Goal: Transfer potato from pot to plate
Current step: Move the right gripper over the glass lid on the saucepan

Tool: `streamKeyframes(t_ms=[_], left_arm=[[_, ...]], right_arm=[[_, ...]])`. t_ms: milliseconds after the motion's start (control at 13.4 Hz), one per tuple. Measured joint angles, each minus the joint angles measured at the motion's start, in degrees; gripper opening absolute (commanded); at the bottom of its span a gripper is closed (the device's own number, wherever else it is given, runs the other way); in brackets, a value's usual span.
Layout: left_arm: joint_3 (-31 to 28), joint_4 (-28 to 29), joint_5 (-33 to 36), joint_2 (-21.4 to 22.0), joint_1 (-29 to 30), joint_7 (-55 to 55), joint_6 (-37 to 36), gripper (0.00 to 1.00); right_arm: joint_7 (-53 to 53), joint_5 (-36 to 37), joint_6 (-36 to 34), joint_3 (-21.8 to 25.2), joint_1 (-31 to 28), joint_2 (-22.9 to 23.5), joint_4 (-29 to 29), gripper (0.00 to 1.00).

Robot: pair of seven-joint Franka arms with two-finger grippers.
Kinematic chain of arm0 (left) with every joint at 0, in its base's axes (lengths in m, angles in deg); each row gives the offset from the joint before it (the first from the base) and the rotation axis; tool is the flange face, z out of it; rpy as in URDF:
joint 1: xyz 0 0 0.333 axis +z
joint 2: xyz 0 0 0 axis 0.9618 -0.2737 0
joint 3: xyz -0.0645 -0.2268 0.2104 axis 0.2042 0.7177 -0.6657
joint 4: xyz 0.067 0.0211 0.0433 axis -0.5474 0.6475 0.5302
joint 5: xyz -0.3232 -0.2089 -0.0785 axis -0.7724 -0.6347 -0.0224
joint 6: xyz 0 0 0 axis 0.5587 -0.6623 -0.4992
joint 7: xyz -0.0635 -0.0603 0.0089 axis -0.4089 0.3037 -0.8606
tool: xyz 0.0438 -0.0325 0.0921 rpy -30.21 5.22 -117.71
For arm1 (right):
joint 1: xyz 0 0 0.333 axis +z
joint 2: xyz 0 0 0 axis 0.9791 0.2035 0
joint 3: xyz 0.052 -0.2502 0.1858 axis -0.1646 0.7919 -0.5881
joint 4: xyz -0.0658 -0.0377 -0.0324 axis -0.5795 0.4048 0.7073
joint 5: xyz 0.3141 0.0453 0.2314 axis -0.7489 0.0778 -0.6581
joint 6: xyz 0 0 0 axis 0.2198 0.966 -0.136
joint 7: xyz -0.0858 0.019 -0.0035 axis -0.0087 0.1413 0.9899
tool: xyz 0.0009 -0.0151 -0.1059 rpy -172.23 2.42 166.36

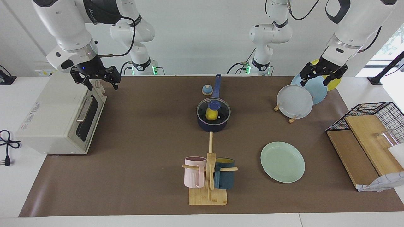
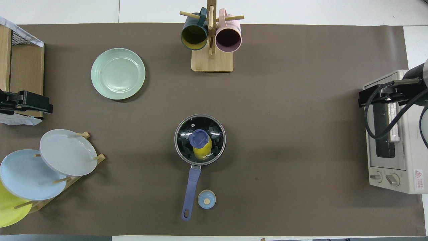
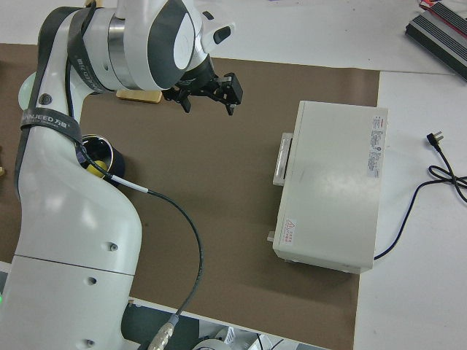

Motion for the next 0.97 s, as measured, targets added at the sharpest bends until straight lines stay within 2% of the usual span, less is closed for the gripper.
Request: streamKeyframes(t_ms=[673, 822, 972], left_arm=[[0.0, 0.0, 0.0, 0.0, 0.0, 0.0, 0.0, 1.0], [0.0, 0.0, 0.0, 0.0, 0.0, 0.0, 0.0, 1.0], [0.0, 0.0, 0.0, 0.0, 0.0, 0.0, 0.0, 1.0]], right_arm=[[0.11, 0.0, -0.05, -0.01, 0.03, 0.0, -0.01, 1.0], [3.0, -0.15, -0.02, -0.06, 0.51, -0.11, -0.36, 1.0], [4.45, -2.54, 2.57, -0.3, 2.48, -0.32, -1.51, 1.0]])
